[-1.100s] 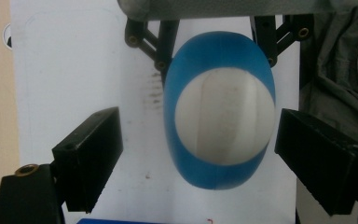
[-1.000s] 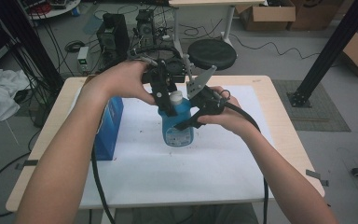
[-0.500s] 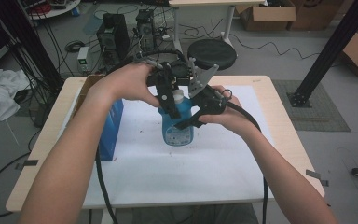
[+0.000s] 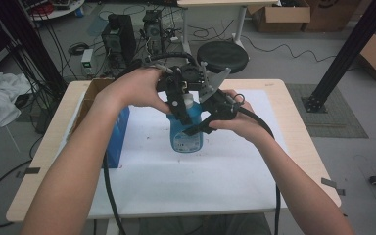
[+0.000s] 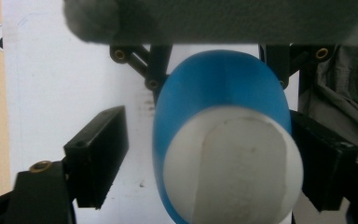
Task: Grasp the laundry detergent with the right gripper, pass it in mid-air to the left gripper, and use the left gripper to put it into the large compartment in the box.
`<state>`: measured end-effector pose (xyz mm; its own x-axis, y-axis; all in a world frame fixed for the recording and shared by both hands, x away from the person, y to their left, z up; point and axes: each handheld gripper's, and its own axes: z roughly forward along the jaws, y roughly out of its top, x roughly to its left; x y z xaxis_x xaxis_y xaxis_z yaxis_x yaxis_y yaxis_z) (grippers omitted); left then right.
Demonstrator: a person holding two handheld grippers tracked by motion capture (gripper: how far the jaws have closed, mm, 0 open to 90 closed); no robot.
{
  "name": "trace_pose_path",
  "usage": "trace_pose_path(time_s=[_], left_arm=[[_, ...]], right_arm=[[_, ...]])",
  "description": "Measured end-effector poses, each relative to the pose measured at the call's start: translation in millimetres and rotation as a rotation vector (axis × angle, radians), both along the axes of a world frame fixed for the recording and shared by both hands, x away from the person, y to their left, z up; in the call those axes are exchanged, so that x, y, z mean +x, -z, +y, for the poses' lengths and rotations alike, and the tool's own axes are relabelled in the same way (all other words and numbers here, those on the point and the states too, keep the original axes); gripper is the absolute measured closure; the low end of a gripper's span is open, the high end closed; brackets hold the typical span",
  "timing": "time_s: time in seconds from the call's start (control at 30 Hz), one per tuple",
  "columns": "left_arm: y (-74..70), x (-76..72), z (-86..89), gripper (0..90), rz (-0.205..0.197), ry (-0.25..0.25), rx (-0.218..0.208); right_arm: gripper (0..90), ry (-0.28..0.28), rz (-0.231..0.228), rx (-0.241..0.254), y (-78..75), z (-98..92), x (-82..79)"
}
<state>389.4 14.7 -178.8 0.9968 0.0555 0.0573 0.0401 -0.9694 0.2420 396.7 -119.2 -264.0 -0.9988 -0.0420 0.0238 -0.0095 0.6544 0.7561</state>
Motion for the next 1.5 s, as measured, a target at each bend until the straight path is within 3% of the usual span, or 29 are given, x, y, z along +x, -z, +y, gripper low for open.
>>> trace_pose_path(time_s=[0.47, 1.5], left_arm=[[0.6, -1.4, -0.8, 31.3, 0.007, 0.001, 0.004], [-0.9, -4.7, -1.9, 38.0, -0.033, 0.009, -0.003]], right_arm=[[46.5, 0.003, -0.008, 0.002, -0.1, -2.6, 0.3], [46.4, 0.015, -0.008, 0.001, 0.5, -3.6, 2.0]])
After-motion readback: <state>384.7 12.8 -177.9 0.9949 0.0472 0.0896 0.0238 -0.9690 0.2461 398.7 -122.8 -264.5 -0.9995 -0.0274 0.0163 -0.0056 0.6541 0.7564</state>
